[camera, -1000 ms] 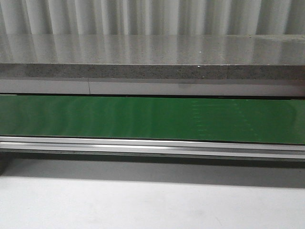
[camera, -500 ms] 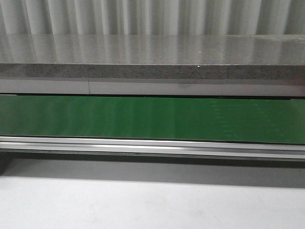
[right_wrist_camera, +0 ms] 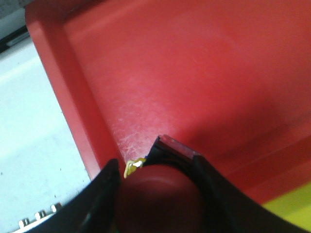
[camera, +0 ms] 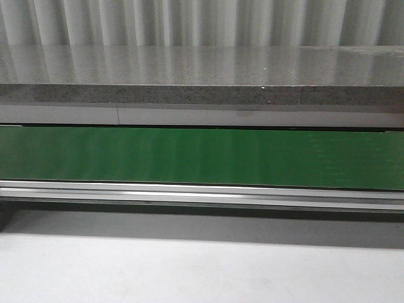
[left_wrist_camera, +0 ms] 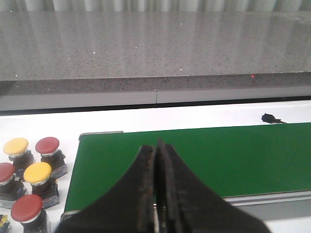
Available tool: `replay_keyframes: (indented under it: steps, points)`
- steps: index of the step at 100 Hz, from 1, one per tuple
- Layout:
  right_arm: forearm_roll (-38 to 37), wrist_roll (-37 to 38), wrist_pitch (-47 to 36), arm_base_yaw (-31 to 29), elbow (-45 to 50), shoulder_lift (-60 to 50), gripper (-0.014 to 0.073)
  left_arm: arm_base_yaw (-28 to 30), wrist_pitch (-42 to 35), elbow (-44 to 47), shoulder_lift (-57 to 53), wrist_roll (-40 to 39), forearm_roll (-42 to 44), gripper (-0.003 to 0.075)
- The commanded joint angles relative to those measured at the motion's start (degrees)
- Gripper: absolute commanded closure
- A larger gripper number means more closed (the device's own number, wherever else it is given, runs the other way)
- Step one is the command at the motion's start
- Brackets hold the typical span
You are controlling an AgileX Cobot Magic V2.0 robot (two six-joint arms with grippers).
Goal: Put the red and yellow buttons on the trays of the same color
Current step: 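Lower the red button into the red tray and open the right gripper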
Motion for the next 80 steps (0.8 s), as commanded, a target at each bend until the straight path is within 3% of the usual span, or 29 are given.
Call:
replay_keyframes:
  steps: [1, 51, 58, 70, 80]
  points:
    - [3.13, 0.18, -5.15, -0.23, -1.89, -1.19, 0.0409, -0.50, -3.95, -1.37, 0.42, 0.11, -0.74, 0.0741]
    - [9.81, 0.18, -10.63, 0.35, -1.89, 4.79, 0.0383, -0.50, -3.95, -1.37, 0.42, 0.11, -0.74, 0.0741]
    - [9.93, 0.18, -10.50, 0.35, -1.89, 4.79, 0.0280, -0.50, -3.95, -1.37, 0.42, 0.11, -0.74, 0.0741]
    - [9.93, 0.18, -11.01, 0.35, -1.89, 4.55, 0.0028, -0.50, -3.95, -1.37, 0.42, 0.11, -0.74, 0.0741]
    - [9.93, -0.06, -11.68, 0.35, -1.89, 4.07, -0.0039, -0.50, -3.95, -1.37, 0.42, 0.11, -0.74, 0.0741]
